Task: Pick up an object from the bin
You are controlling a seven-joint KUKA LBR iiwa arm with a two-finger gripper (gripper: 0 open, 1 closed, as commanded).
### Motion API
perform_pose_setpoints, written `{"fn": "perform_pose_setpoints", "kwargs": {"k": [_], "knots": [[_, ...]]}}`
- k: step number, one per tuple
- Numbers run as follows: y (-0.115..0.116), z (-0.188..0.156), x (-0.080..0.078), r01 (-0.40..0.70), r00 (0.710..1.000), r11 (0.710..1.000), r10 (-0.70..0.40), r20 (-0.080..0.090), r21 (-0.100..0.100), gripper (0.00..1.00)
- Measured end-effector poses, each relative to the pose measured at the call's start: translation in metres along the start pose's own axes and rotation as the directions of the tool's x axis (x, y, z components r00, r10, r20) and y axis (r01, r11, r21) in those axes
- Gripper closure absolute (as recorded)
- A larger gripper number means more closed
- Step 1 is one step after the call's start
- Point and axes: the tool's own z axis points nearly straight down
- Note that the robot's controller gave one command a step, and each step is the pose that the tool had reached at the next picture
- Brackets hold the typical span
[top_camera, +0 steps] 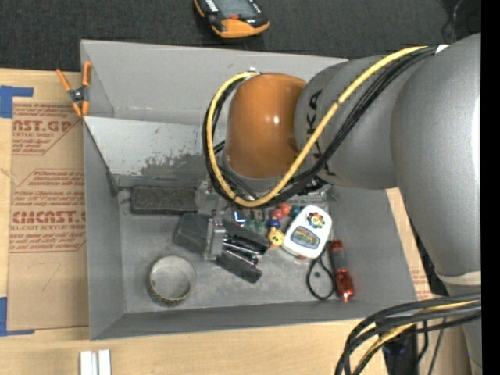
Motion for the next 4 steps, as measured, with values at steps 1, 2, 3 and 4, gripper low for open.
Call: {"fn": "perform_pose_setpoints", "kwargs": {"k": [1, 2, 3, 4], "knots": [[-0.037, 0.044, 0.002, -0.014, 1.0, 1.0, 0.014, -0.009, 0.005, 0.0], [-0.044, 0.033, -0.003, -0.016, 1.0, 1.0, 0.016, 0.006, -0.002, 0.0], [-0.045, 0.036, -0.004, -0.03, 1.0, 1.0, 0.03, 0.006, -0.003, 0.0], [-0.026, 0.085, -0.024, 0.041, 0.999, 0.999, -0.041, 0.005, -0.004, 1.0]]}}
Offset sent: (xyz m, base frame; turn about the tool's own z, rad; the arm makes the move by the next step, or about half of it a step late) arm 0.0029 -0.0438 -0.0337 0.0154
